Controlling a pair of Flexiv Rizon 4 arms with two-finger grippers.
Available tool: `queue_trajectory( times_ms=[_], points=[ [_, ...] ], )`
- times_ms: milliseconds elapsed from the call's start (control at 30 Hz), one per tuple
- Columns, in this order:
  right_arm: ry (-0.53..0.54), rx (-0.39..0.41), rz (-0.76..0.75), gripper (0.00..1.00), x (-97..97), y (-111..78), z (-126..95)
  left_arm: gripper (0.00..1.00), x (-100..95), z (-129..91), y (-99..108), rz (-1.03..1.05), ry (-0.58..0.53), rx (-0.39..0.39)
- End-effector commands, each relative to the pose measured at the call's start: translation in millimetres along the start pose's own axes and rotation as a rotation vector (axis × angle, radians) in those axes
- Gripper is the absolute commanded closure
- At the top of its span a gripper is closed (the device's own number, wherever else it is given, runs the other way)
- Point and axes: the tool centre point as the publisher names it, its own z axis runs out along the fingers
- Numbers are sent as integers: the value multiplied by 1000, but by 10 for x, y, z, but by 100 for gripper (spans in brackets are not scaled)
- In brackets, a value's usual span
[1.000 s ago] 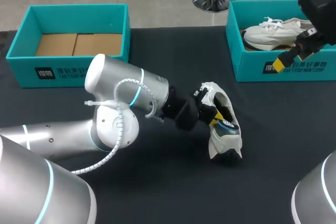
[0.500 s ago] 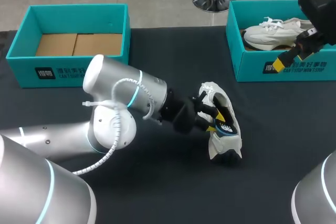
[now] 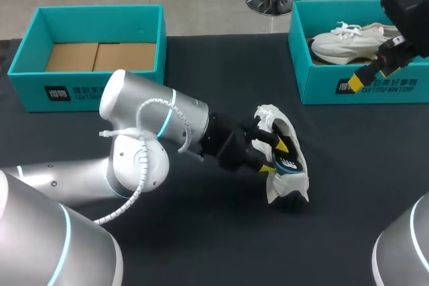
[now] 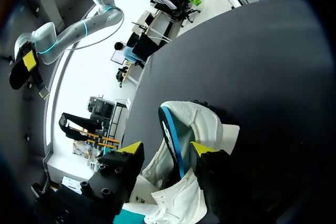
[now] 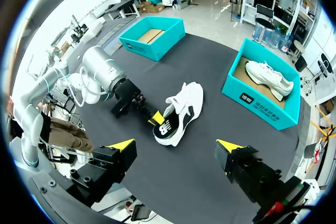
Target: Take the shoe out of the shoebox, open the shoe tongue, remove and reinsert the insole, then place the shoe into the shoebox
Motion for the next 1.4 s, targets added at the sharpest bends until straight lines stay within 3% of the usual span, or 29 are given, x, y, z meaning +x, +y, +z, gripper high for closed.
queue_trajectory(
  times_ms=[33,167,433,767,1033,1067,1133,1200,1400],
  points=[
    [1,5,1,0,-5,26,8,78,-6,31,-12,-3,0,4],
    [1,5,1,0,-5,26,8,100,4,73,-46,-5,4,15],
    [1,5,1,0,-5,26,8,100,45,141,-60,14,20,29],
    [1,5,1,0,-5,26,8,100,13,156,167,51,27,-16],
    [1,5,1,0,-5,26,8,100,94,173,52,47,40,9],
    [1,5,1,0,-5,26,8,95,100,166,39,47,41,11],
    [1,5,1,0,-5,26,8,73,105,152,24,46,42,13],
    [1,5,1,0,-5,26,8,60,100,130,14,47,41,15],
    [1,5,1,0,-5,26,8,56,48,61,34,52,34,9]
  ],
)
